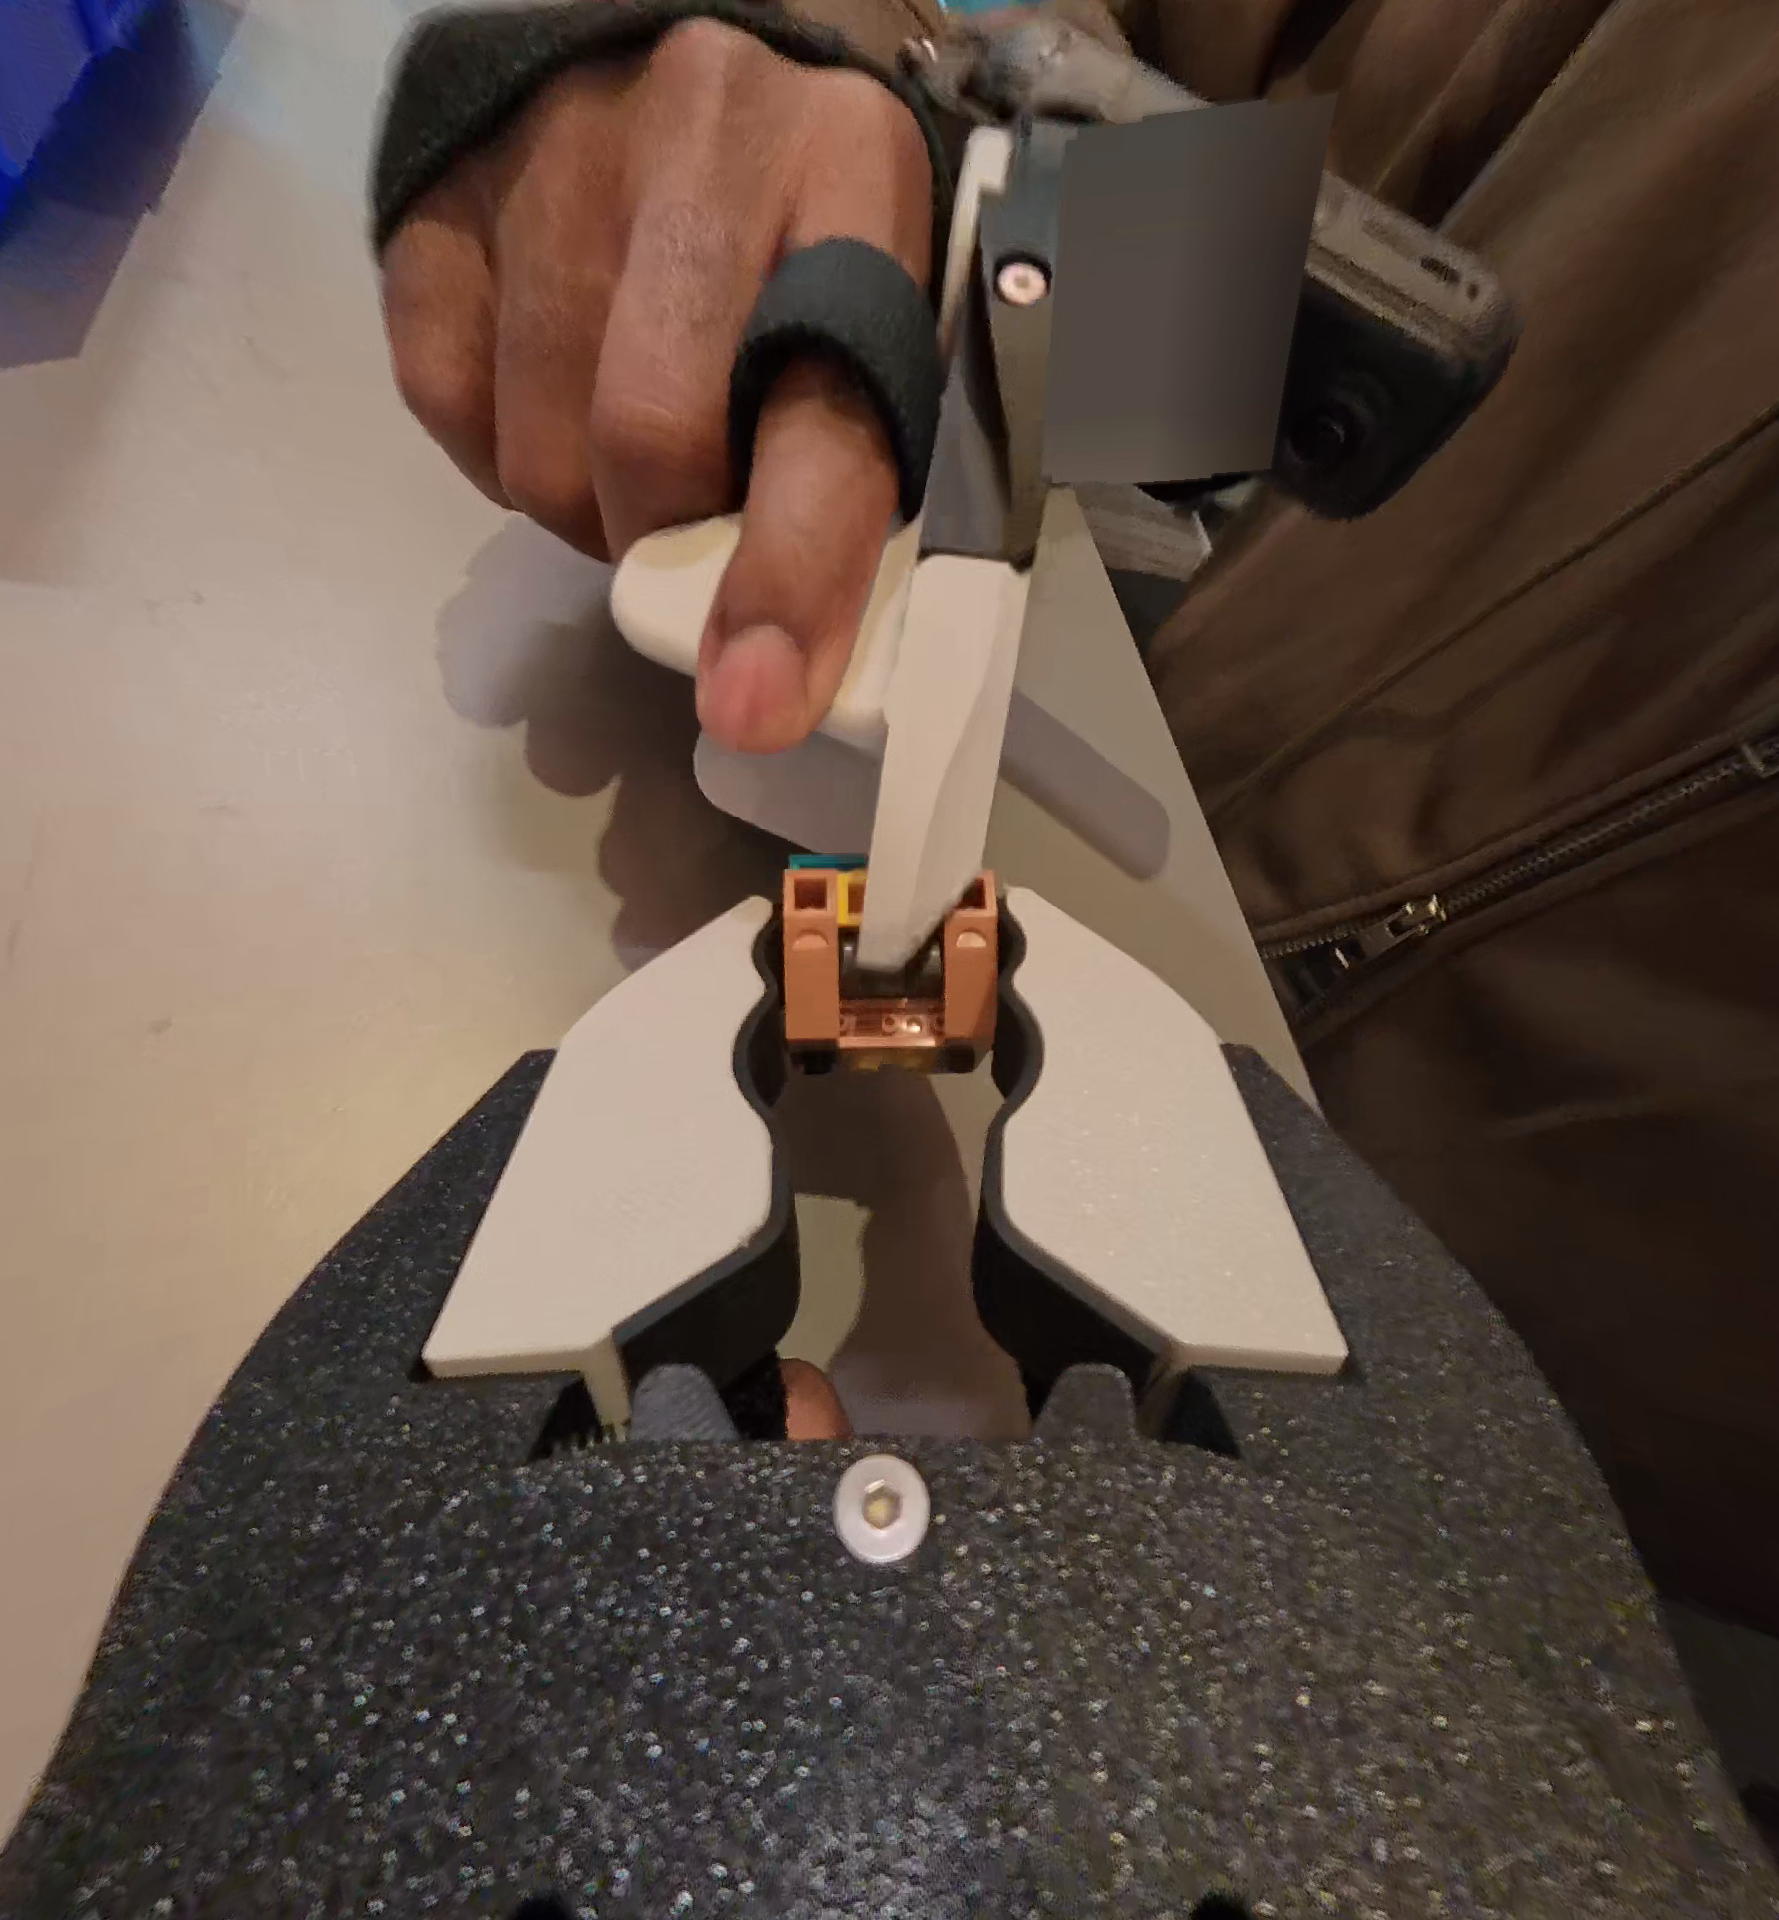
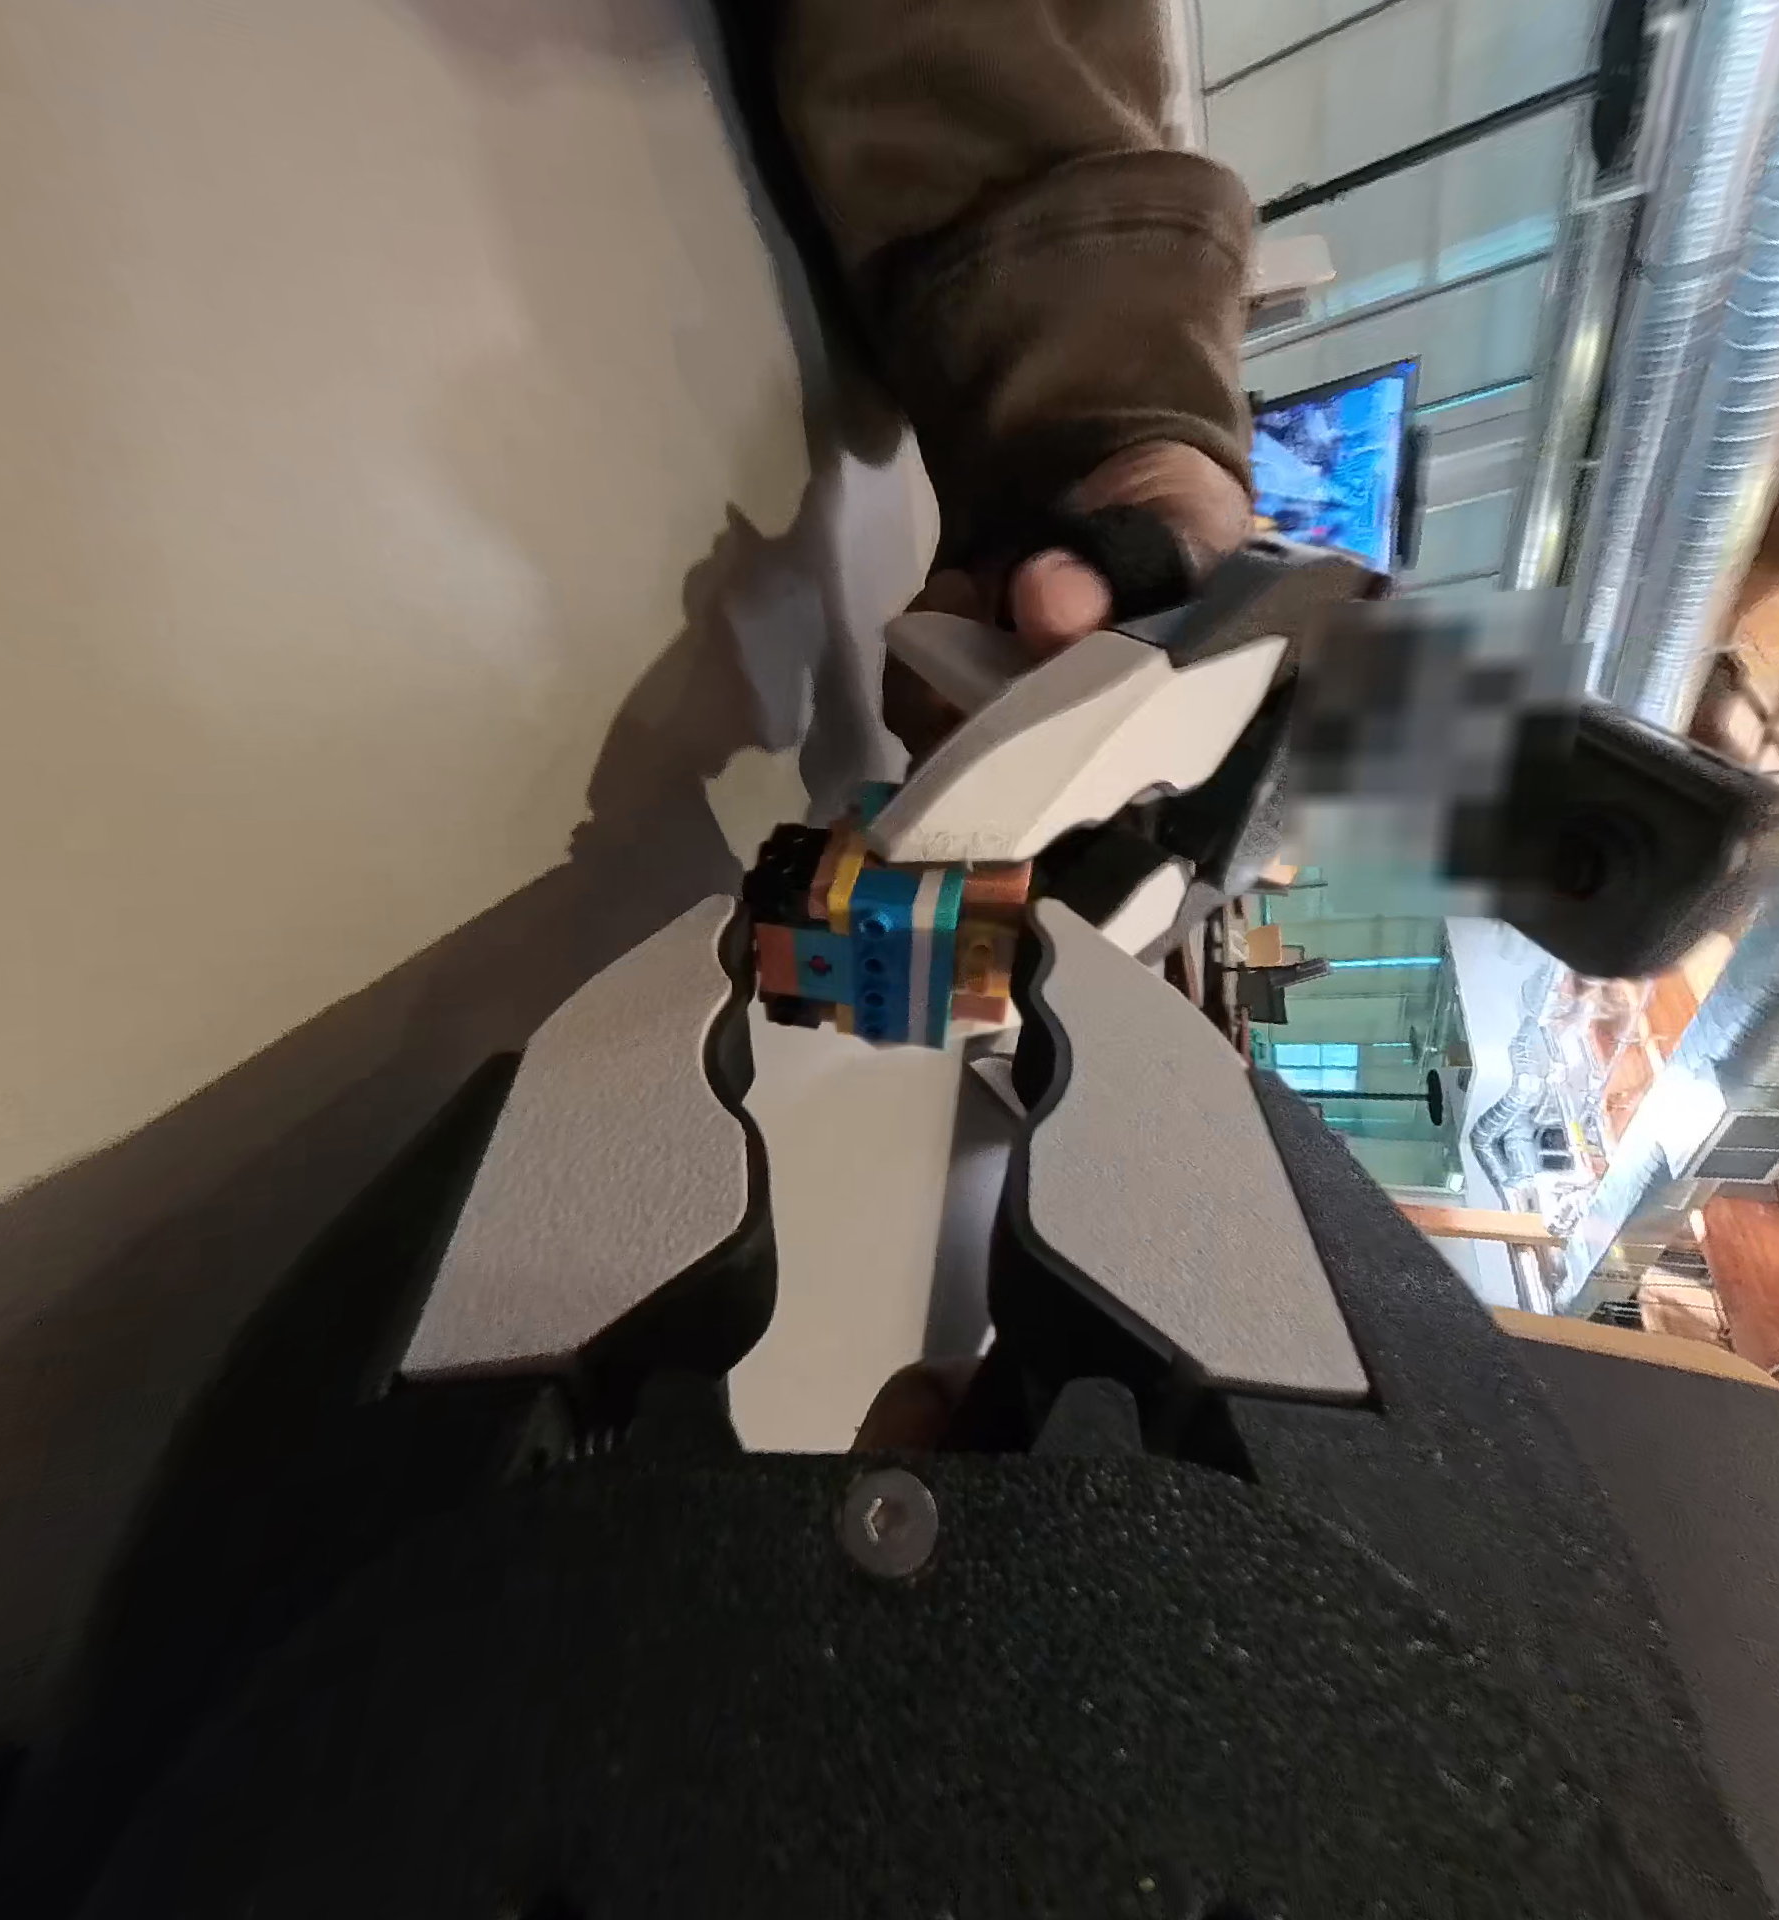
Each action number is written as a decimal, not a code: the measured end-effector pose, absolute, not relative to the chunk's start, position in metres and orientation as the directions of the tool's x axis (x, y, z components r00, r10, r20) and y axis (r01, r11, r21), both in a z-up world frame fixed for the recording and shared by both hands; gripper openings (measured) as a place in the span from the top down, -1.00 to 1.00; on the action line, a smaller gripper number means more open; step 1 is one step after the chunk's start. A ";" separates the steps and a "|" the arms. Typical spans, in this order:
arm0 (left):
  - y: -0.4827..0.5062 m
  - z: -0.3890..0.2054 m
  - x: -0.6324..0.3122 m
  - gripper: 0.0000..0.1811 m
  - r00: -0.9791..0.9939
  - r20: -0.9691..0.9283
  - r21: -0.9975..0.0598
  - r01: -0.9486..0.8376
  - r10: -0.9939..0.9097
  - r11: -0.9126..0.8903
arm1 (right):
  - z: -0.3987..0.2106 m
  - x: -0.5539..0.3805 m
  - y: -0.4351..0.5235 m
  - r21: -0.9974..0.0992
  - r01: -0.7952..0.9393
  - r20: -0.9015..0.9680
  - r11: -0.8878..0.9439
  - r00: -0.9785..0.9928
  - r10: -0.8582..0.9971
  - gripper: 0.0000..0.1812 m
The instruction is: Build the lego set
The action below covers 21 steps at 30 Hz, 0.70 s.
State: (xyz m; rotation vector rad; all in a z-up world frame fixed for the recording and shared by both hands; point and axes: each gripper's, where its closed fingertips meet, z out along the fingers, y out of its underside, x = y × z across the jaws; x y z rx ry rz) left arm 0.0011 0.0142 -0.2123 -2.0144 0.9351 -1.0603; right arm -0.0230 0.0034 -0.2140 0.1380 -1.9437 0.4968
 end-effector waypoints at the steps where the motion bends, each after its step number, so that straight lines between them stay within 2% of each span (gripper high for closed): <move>1: 0.013 -0.214 0.002 0.60 0.414 0.371 -0.807 -0.299 -0.831 -0.509 | -0.216 -0.022 0.001 -0.277 -0.328 0.896 0.903 -0.427 0.120 0.47; 12: 0.022 -0.204 -0.008 0.59 0.450 0.343 -0.853 -0.219 -0.825 -0.474 | -0.208 -0.031 0.008 -0.263 -0.263 0.929 0.928 -0.327 0.171 0.47; 21: 0.023 -0.197 -0.011 0.59 0.443 0.302 -0.887 -0.194 -0.844 -0.419 | -0.200 -0.033 0.013 -0.312 -0.254 0.926 0.915 -0.295 0.234 0.46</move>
